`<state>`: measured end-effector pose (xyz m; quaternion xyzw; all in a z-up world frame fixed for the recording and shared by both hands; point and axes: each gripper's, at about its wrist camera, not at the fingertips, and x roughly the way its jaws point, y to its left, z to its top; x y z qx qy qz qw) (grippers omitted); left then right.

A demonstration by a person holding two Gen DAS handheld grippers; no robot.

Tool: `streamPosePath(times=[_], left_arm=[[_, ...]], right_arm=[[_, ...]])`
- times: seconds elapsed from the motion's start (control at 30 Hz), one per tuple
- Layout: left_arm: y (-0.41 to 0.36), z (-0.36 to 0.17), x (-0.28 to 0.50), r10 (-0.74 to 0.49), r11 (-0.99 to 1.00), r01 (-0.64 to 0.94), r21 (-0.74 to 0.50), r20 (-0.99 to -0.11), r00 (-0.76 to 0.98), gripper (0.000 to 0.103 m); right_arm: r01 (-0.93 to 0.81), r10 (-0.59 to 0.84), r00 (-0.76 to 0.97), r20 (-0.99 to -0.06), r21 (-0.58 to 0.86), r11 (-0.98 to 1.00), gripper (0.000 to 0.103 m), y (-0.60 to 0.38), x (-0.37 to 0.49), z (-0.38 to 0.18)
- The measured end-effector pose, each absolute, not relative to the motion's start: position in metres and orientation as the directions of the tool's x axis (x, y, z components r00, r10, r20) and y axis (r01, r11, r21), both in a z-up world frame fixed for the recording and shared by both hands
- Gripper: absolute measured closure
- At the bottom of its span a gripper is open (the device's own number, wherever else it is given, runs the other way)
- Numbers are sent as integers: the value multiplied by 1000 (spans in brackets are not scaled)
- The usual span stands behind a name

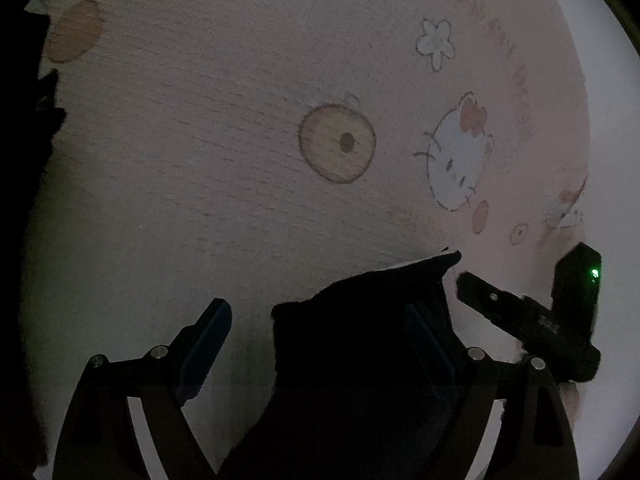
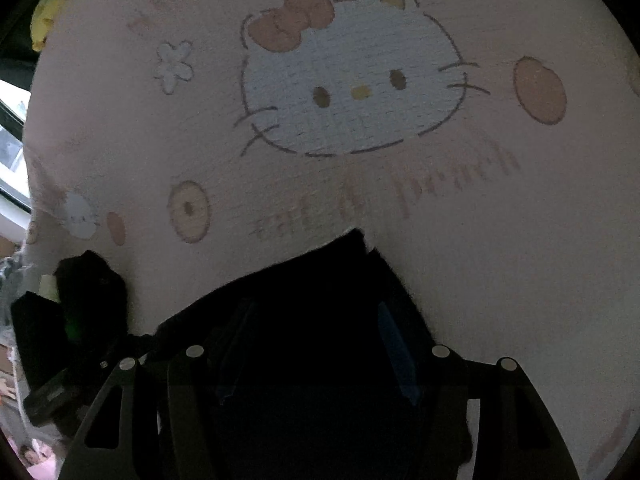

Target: Fold clothes

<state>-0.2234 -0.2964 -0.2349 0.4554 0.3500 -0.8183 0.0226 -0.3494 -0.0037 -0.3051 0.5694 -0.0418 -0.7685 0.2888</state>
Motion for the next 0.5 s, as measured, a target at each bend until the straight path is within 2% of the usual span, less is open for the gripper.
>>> streamPosePath(times=[0.23,0.3,0.37,0.4,0.47,0.5], left_arm=[[-291,-245,-237,283,-766,345,-542,-767,-575,15],[-290,-247,-241,284,-770,342,-539,-769,-573,20],[-288,-250,-244,285,-776,336,-534,-772,-568,31],[-285,-251,-244,288,-780,330,-532,-772,-566,33],[-280,-253,-244,291,-785,319,-531,-771,-567,42],[-278,-253,-242,285,-788,317,-528,-769,-572,45]], right_arm=[[421,-456,-192,-869,347,-838,41,-16,-362,-321],[452,-463,-207,-862,335,-827,42,-22,-362,-322],[477,-452,-219,-865,309,-823,43,-29,-362,-323],[487,-445,-220,-868,297,-821,56,-32,-361,-325],[510,-427,-235,-873,264,-819,70,-39,-359,-327],[525,-419,-242,-875,246,-815,74,-43,-358,-328]])
